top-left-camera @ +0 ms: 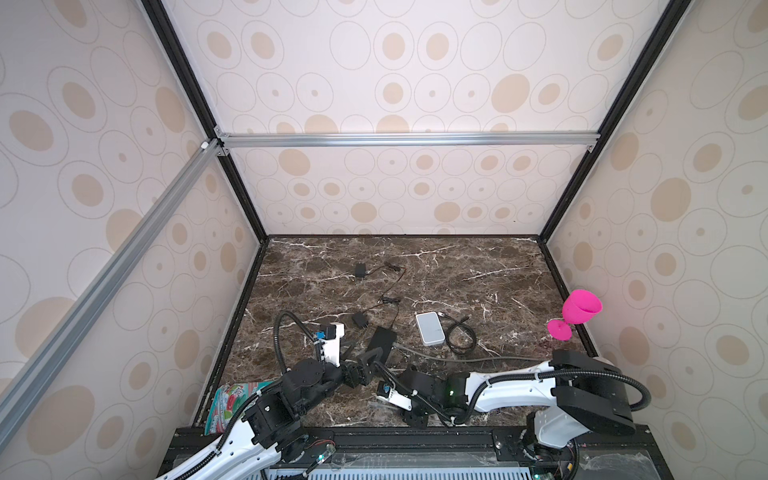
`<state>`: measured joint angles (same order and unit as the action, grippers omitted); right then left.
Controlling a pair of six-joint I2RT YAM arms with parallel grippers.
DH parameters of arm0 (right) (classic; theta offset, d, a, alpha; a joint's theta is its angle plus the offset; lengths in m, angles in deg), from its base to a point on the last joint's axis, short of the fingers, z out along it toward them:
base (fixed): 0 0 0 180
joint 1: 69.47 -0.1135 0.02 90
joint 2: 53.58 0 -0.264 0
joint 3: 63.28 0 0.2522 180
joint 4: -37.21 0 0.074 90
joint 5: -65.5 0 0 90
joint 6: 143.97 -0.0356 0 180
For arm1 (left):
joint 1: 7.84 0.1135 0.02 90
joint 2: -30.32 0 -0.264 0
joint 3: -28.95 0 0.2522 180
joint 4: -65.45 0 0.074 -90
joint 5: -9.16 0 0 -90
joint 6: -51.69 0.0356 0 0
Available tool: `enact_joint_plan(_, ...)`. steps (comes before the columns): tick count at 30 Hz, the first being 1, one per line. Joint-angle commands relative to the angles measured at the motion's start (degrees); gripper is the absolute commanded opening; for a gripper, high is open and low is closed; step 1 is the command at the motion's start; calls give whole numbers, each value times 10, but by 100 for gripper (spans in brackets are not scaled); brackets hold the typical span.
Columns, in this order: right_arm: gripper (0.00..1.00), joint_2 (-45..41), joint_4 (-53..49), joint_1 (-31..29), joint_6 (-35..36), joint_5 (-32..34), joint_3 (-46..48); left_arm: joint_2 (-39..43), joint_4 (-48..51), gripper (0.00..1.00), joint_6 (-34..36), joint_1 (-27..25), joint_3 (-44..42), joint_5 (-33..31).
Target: Insert the plug into the switch port
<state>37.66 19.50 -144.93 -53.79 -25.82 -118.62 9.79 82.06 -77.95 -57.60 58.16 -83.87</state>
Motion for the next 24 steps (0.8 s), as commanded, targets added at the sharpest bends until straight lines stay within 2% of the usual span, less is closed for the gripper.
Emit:
enact_joint_plan(1,28,25,-38,-16,-6,44,-29,5,19,98,16,3,14,10)
enact_joint_plan(4,15,46,-54,-20,-10,66,-43,3,36,98,25,3,20,5)
enact_joint_plan(6,1,48,-56,-20,-15,74,-41,4,33,98,25,4,17,9)
enact_joint_plan(7,0,43,-54,-20,-15,74,-37,5,27,98,25,3,13,15)
enact_joint_plan(11,0,-23,-58,-18,1,112,-7,6,-9,98,36,3,-7,38)
enact_joint_plan(14,0,-107,-82,-7,35,136,22,9,-85,98,69,3,-43,76)
enact_joint_plan(15,0,-140,-93,4,43,130,33,8,-127,98,79,3,-61,89)
enact_joint_plan(17,0,-206,-110,39,55,103,57,-7,-222,91,113,3,-95,119)
enact_joint_plan(20,0,-325,-104,93,59,9,102,-70,-334,81,181,2,-127,149)
enact_joint_plan(24,0,-433,-108,100,48,6,124,-168,-415,78,256,-2,-104,221)
